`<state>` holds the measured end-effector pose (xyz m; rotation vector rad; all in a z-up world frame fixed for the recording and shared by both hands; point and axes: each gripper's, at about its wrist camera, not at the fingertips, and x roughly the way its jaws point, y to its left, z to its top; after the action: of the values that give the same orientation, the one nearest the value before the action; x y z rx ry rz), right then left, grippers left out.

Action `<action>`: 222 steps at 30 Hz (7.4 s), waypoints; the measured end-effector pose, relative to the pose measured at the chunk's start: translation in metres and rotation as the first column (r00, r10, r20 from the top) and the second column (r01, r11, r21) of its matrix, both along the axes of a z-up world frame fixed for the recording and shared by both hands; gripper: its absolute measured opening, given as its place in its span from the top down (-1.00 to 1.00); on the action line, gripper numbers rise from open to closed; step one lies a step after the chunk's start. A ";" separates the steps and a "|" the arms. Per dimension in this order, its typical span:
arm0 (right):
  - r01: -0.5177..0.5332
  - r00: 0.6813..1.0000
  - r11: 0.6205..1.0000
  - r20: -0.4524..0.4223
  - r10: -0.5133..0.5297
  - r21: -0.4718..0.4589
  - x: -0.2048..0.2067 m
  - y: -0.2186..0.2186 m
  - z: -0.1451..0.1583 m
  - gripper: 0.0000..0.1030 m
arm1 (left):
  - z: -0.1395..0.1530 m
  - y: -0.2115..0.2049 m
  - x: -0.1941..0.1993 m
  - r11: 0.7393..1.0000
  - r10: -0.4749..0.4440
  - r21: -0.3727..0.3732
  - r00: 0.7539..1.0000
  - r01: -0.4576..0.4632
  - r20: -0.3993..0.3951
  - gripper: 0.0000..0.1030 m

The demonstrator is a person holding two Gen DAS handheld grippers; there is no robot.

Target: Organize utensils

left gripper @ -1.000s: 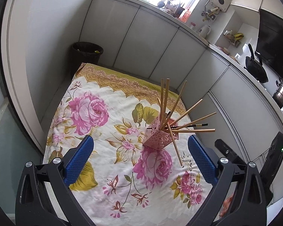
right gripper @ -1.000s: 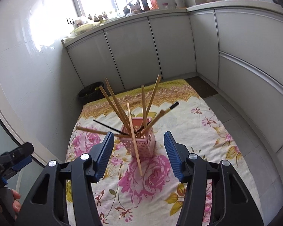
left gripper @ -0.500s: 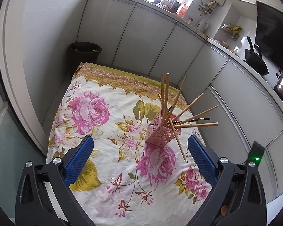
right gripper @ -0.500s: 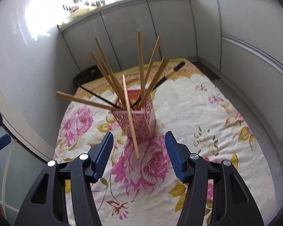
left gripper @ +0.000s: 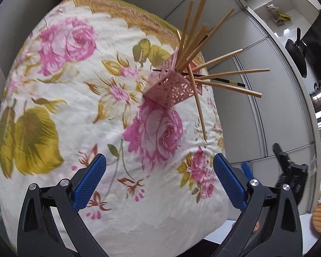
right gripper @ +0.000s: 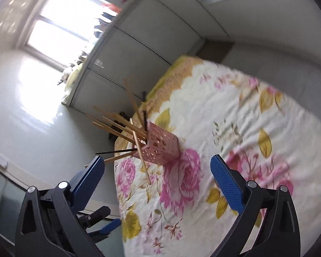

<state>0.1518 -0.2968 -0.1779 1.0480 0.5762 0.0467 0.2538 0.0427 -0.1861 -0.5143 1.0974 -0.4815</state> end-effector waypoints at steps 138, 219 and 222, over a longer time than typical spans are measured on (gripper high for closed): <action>-0.175 0.953 0.982 -0.237 0.187 0.070 -0.013 -0.049 -0.041 -0.89 | -0.092 -0.076 -0.093 0.884 -0.243 0.364 0.953 0.294 -0.180 0.21; 0.285 0.957 0.660 0.239 -0.162 -0.695 -0.080 0.016 0.099 -0.89 | 0.216 -0.072 -0.149 0.852 0.296 -0.104 0.309 -0.513 0.904 -0.86; 0.401 0.914 0.611 0.344 -0.217 -0.682 -0.105 0.034 0.110 -0.89 | 0.204 -0.052 -0.168 0.831 0.332 -0.044 0.432 -0.554 0.838 -0.86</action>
<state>0.0472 -0.2630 -0.0677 0.3002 0.1426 -0.3587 0.0863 -0.0094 0.0176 -0.2742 0.0475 -0.0542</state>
